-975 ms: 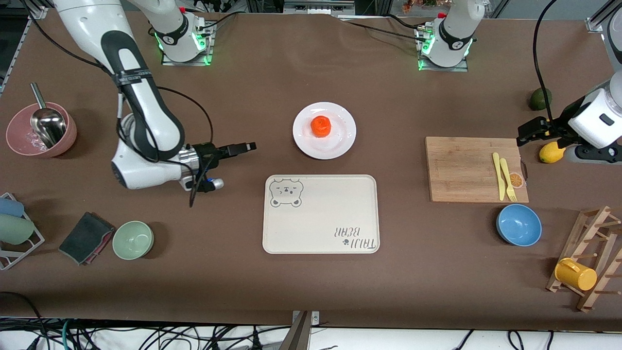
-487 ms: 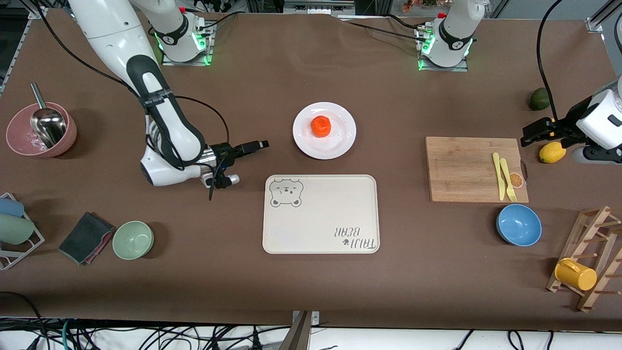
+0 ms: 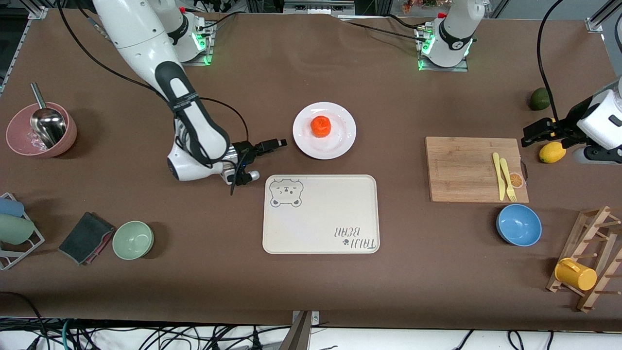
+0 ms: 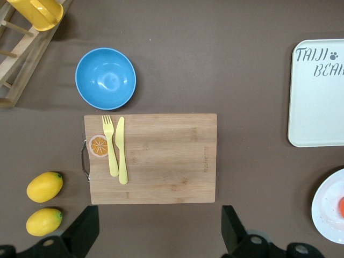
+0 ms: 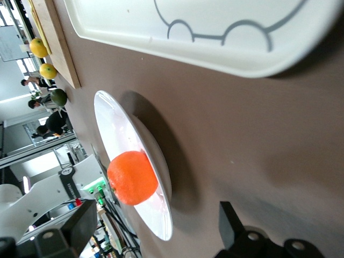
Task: Place orange and plate with both arms
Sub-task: 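Move the right gripper to the white plate's rim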
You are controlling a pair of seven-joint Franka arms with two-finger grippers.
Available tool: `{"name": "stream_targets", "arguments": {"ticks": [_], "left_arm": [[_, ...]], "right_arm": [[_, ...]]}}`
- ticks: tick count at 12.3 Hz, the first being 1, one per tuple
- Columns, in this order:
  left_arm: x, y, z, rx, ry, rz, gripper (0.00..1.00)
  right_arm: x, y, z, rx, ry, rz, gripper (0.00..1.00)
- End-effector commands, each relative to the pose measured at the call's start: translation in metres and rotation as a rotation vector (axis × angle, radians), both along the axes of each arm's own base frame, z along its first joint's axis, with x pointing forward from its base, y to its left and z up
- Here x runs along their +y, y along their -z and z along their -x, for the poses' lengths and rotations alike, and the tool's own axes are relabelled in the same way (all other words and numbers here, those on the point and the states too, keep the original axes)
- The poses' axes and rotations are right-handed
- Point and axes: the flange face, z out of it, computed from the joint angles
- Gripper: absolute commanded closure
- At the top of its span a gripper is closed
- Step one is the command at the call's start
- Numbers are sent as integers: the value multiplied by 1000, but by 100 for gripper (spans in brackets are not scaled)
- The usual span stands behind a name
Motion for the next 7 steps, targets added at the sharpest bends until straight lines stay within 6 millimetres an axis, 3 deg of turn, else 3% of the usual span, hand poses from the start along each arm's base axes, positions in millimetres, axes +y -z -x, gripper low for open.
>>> {"name": "stream_targets", "arguments": {"ticks": [1, 2, 3, 5, 6, 7], "left_arm": [[-2, -1, 0, -10, 19, 23, 0], [-2, -1, 0, -9, 16, 23, 0], [-2, -1, 0, -9, 14, 23, 0], [-3, -1, 0, -9, 16, 23, 0], [-5, -1, 0, -9, 17, 23, 0], [-5, -1, 0, -9, 19, 23, 0]], "right_arm": [[28, 3, 19, -38, 18, 12, 0], [40, 3, 24, -54, 18, 21, 3], [48, 3, 28, -67, 24, 29, 16], [54, 5, 34, -88, -1, 25, 25], [52, 13, 37, -97, -18, 21, 35], [51, 20, 40, -106, -35, 17, 53]]}}
